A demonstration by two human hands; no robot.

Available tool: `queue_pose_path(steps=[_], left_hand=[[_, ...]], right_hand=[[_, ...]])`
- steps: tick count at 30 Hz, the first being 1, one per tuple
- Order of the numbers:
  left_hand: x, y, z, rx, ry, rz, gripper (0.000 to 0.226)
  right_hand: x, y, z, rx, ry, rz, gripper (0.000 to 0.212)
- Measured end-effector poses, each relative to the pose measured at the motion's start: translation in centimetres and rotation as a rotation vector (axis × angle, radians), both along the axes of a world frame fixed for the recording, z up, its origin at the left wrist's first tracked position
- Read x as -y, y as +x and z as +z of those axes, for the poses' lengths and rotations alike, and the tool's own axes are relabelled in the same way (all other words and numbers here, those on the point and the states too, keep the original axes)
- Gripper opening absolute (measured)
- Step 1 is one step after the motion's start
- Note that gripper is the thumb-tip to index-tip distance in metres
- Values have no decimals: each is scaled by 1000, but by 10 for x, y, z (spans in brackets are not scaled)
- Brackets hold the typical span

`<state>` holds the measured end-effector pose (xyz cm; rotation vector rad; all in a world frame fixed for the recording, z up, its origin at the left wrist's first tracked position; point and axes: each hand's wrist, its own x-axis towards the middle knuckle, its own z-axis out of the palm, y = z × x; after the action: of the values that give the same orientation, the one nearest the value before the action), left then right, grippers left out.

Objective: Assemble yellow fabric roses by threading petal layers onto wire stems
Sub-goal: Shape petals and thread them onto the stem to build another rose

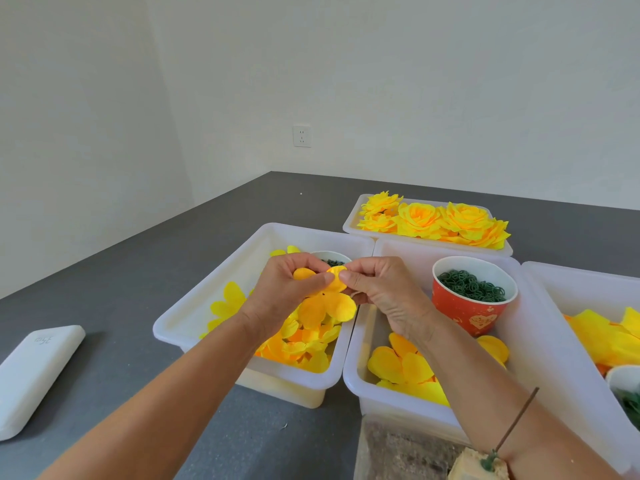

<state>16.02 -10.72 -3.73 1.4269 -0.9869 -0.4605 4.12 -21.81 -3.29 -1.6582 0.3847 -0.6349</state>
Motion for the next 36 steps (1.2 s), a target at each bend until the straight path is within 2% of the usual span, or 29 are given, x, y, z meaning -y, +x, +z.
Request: queue_pose_path(steps=[6, 8, 10, 12, 15, 16, 18, 20, 22, 25, 32, 36], left_hand=[[5, -2, -7, 259, 33, 53, 25], [6, -2, -9, 397, 15, 125, 28], [5, -2, -9, 420, 8, 148, 27], [2, -1, -5, 209, 8, 48, 22], [-4, 2, 6, -248, -38, -197, 13], [-5, 4, 8, -330, -49, -244, 14], [-4, 4, 10, -354, -55, -244, 14], [-2, 1, 7, -246, -50, -134, 11], [-1, -1, 2, -47, -34, -9, 14], [2, -5, 1, 99, -50, 39, 15], [2, -8, 1, 92, -36, 39, 17], [2, -9, 1, 152, -18, 28, 11]], right_hand=[[-2, 0, -2, -31, -466, -184, 7], [-4, 0, -3, 5, -562, -203, 5], [-4, 1, -4, 22, -583, -206, 5], [-2, -1, -3, 53, -435, -140, 6], [1, -1, 1, 144, -78, 50, 8], [0, 1, 2, 161, 5, 90, 9], [0, 4, 1, 150, 61, 90, 14], [1, 6, -2, 97, -32, -19, 20], [2, 5, -5, 59, -142, -114, 28], [1, 5, -7, 20, -240, -150, 39], [-3, 3, -3, 7, -395, -182, 38], [-1, 1, -3, 8, -439, -165, 36]])
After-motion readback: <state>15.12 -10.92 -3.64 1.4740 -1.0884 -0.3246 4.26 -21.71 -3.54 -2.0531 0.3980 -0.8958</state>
